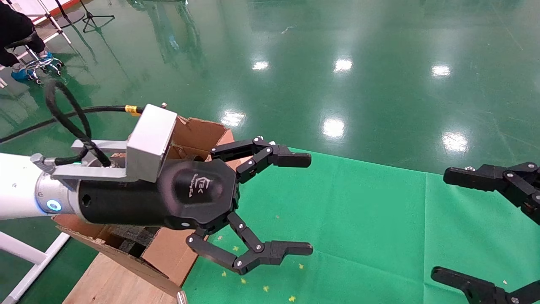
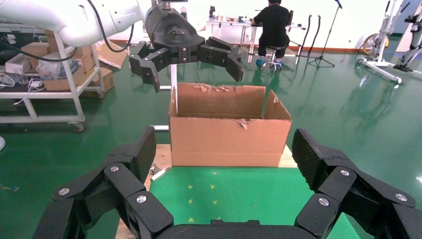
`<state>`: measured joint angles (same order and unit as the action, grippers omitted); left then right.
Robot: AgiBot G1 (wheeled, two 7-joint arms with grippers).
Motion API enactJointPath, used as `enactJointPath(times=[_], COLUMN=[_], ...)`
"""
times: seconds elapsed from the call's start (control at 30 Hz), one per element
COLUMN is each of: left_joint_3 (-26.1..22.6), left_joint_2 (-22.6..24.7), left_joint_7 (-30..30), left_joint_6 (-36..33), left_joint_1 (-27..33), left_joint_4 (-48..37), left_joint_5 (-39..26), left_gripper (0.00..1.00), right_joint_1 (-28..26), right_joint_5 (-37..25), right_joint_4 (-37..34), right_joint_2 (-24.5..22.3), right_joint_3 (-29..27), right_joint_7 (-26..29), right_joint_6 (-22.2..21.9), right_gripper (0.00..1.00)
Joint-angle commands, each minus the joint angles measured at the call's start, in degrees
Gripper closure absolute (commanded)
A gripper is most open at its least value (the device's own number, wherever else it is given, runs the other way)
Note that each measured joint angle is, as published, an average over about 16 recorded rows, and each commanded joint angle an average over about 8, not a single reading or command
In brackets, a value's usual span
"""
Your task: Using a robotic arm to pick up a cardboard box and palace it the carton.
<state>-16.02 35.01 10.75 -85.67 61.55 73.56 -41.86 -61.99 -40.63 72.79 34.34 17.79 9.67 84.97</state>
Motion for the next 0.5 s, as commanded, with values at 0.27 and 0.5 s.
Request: enactJointPath(times=[0.27,0.5], left_joint_3=[0.00,0.00], left_joint_2=[0.00,0.00], left_joint_7=[0.00,0.00], left_joint_6=[0.00,0.00], left_joint_1=[0.01,0.01], left_joint_4=[0.00,0.00], left_joint_5=[0.00,0.00], left_gripper=[0.00,0.00], right_joint_1=[0.00,0.00], right_joint_5=[0.00,0.00], right_joint_4=[0.00,0.00], right_joint_2=[0.00,0.00], right_joint_3=[0.00,0.00], right_joint_7=[0.00,0.00], right_joint_6=[0.00,0.00], right_gripper=[0.00,0.00])
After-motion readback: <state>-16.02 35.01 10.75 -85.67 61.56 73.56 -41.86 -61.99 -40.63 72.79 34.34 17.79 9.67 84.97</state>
